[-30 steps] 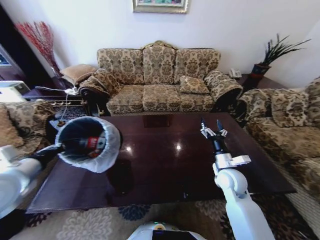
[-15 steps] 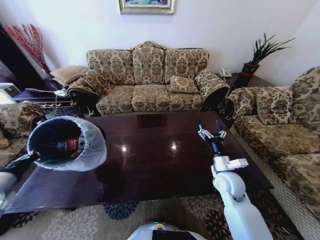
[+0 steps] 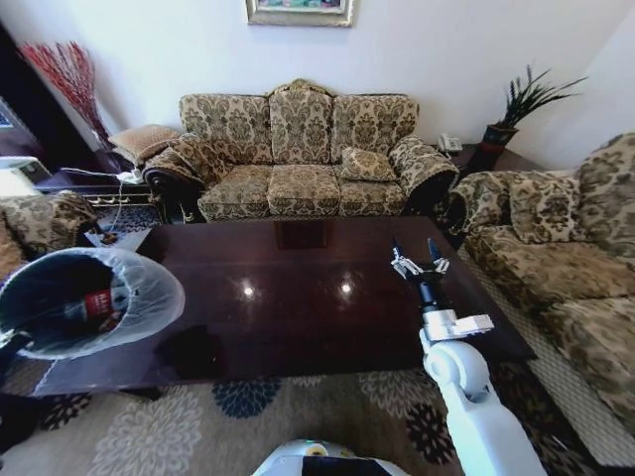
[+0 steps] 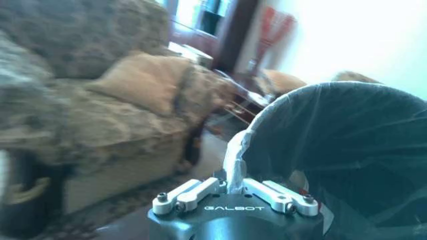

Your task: Move to the front of the table and place the trash on the table into the trash bin.

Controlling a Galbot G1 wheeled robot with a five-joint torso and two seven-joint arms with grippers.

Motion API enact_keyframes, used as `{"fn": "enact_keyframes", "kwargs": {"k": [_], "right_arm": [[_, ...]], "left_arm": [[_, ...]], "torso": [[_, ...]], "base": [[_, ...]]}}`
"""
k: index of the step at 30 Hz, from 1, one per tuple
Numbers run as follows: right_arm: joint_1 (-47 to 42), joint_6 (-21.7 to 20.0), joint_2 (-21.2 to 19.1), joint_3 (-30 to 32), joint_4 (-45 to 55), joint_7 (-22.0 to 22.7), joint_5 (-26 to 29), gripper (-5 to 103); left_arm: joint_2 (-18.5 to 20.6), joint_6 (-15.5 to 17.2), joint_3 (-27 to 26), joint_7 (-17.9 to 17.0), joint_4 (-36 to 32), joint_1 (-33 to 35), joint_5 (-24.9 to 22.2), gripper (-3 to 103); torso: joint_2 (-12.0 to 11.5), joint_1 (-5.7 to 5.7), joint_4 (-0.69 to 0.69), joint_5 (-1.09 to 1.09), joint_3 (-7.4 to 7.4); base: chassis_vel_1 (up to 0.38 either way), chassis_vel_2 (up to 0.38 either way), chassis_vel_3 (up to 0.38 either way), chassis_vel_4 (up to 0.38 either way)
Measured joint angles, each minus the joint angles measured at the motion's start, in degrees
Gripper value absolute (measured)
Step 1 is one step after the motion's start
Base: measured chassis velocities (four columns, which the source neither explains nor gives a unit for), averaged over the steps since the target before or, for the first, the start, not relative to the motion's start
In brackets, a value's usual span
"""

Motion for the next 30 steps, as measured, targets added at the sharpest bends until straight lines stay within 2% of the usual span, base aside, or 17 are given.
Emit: {"fn": "enact_keyframes", "kwargs": {"k": [2, 3, 6, 7, 8, 10, 11, 12, 14, 16, 18, 21, 23, 24, 26, 28, 30], "right_arm": [[-0.2, 0.0, 0.0, 0.0, 0.2, 0.1, -0.1, 100], [-0.9, 0.2, 0.2, 0.4, 0.4, 0.1, -0.2, 100], [-1.9, 0.8, 0.6, 0.8, 0.6, 0.3, -0.6, 100], [-2.2, 1.1, 0.9, 0.7, 0.6, 0.4, -1.2, 100], [-2.2, 1.1, 0.9, 0.7, 0.6, 0.4, -1.2, 100], [-2.3, 1.2, 1.3, 0.0, 0.7, 0.7, -1.9, 100], [-2.3, 1.2, 1.3, -0.2, 0.8, 0.8, -2.0, 100], [-2.3, 1.2, 1.3, -0.2, 0.8, 0.8, -2.0, 100], [-2.3, 1.2, 1.3, -0.3, 0.7, 1.2, -2.1, 100], [-2.3, 1.2, 1.2, -0.3, 0.4, 1.3, -2.1, 100], [-2.2, 1.3, 1.3, -0.2, -0.2, 1.5, -2.1, 100], [-2.2, 1.8, 1.8, 0.0, -1.0, 1.4, -2.1, 100], [-2.3, 2.3, 2.2, 0.2, -1.7, 1.3, -2.1, 100], [-2.3, 2.3, 2.2, 0.2, -1.7, 1.3, -2.1, 100], [-2.5, 2.7, 2.5, 0.3, -2.1, 1.0, -2.1, 100], [-2.8, 3.4, 2.5, 0.8, -2.4, 0.9, -2.1, 100], [-3.0, 4.0, 2.3, 1.2, -2.6, 0.6, -2.1, 100]], "left_arm": [[-0.3, -1.3, 0.0, -1.4, 1.0, 0.2, 0.0, 0], [-0.5, -2.8, 0.1, -3.5, 2.2, 0.2, -0.1, 0], [-0.5, -4.9, 0.1, -7.2, 4.3, -0.2, -0.8, 0], [-0.6, -7.5, -0.2, -10.0, 6.6, -0.2, -1.1, 0], [-0.6, -7.5, -0.2, -10.0, 6.6, -0.2, -1.1, 0], [-0.9, -11.8, -0.9, -13.8, 10.5, 0.2, -1.0, 0], [-1.1, -13.6, -1.0, -14.9, 12.8, 0.6, -0.6, 0], [-1.1, -13.6, -1.0, -14.9, 12.8, 0.6, -0.6, 0], [-1.2, -17.1, -1.0, -16.4, 17.4, 1.0, 0.5, 0], [-1.2, -18.5, -1.0, -17.6, 19.6, 1.1, 0.1, 0], [-0.8, -19.8, -1.0, -21.0, 23.6, 1.3, -4.0, 0], [-0.8, -20.5, -0.2, -22.2, 28.1, 1.2, -6.0, 0], [-0.8, -23.2, 2.4, -22.0, 34.5, 0.3, -3.5, 0], [-0.8, -23.2, 2.4, -22.0, 34.5, 0.3, -3.5, 0], [-0.4, -25.5, 4.8, -22.5, 40.9, -1.3, -5.6, 0], [-0.7, -25.7, 6.3, -22.8, 44.0, -2.2, -7.8, 0], [-1.2, -25.9, 7.7, -22.1, 46.0, -2.7, -7.9, 0]], "torso": [[0.0, -0.01, 0.01, 0.0, -0.01], [0.0, -0.01, 0.06, -0.04, -0.01], [0.0, 0.0, 0.03, -0.07, 0.0], [0.0, 0.0, 0.0, -0.06, -0.01], [0.0, 0.0, 0.0, -0.06, -0.01], [0.0, 0.03, 0.01, 0.01, 0.01], [0.0, 0.06, 0.02, 0.0, 0.02], [0.0, 0.06, 0.02, 0.0, 0.02], [0.0, 0.09, 0.02, -0.06, 0.03], [0.0, 0.09, 0.02, -0.06, 0.03], [0.0, 0.08, 0.03, -0.02, 0.03], [0.0, 0.05, -0.01, 0.06, 0.01], [0.0, 0.04, 0.02, -0.07, 0.01], [0.0, 0.04, 0.02, -0.07, 0.01], [0.0, 0.04, 0.04, -0.05, 0.01], [0.0, 0.05, 0.02, -0.03, 0.01], [0.0, 0.05, 0.01, 0.01, 0.01]], "base": [[0.241, -0.139, -0.19, 0.189], [0.203, -0.139, -0.154, 0.176], [0.17, -0.128, -0.134, 0.164], [0.076, -0.067, -0.063, 0.041], [0.076, -0.067, -0.063, 0.041], [0.001, -0.019, -0.032, 0.02], [0.0, 0.0, 0.0, 0.0], [0.0, 0.0, 0.0, 0.0], [0.0, 0.0, 0.0, 0.0], [0.0, 0.0, 0.0, 0.0], [0.0, 0.0, 0.0, 0.0], [0.0, 0.0, 0.0, 0.0], [0.0, 0.0, 0.0, 0.0], [0.0, 0.0, 0.0, 0.0], [0.0, 0.0, 0.0, 0.0], [0.0, 0.0, 0.0, 0.0], [0.0, 0.0, 0.0, 0.0]]}}
